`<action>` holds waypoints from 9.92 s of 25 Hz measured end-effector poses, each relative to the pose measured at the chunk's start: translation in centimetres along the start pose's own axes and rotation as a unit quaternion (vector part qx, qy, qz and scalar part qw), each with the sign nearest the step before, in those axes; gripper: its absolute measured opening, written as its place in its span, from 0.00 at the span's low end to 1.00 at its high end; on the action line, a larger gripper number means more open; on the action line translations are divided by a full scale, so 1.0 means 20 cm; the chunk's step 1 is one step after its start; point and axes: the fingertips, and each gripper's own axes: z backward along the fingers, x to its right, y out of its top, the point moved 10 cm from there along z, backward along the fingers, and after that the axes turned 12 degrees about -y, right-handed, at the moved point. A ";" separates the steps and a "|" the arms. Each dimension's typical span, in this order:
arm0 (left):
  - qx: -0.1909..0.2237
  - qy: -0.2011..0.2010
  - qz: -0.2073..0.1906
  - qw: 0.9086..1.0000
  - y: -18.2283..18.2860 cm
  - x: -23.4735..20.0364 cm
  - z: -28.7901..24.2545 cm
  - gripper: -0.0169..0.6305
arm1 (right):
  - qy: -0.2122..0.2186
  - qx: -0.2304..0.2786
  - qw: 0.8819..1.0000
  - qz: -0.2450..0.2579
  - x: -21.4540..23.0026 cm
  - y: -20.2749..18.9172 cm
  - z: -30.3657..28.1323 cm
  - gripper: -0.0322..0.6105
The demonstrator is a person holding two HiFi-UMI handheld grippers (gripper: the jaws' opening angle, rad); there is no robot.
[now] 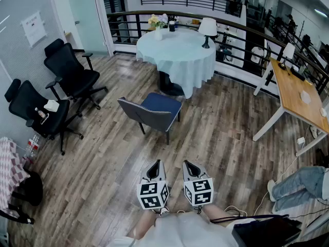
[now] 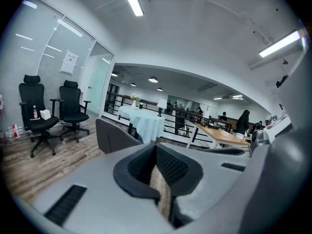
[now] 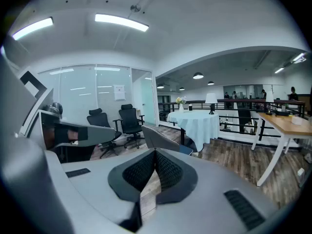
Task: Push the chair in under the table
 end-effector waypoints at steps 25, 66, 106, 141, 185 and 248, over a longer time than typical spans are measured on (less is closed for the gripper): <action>-0.035 -0.032 0.002 0.999 -0.01 -0.34 -0.04 0.03 | -0.053 -0.035 0.997 -0.035 -0.18 -0.05 -0.17 0.08; -0.023 0.054 0.035 0.998 0.35 -0.59 -0.96 0.03 | 0.123 -0.079 0.989 0.039 0.22 0.39 -1.20 0.08; -0.076 -0.033 0.036 0.996 0.71 -1.59 -1.50 0.03 | 0.092 -0.122 0.988 0.009 -0.23 0.64 -2.13 0.08; -0.251 -0.269 -0.069 0.927 0.72 -2.03 -1.73 0.30 | 0.038 -0.192 0.976 -0.099 -0.43 0.58 -2.42 0.23; -0.419 -0.317 -0.200 0.827 0.60 -2.04 -1.98 0.46 | 0.142 -0.271 0.952 0.034 -0.33 0.45 -2.62 0.36; -0.395 -0.280 -0.186 0.855 0.93 -1.94 -2.96 0.46 | 0.163 -0.220 0.957 0.093 0.41 0.77 -3.33 0.36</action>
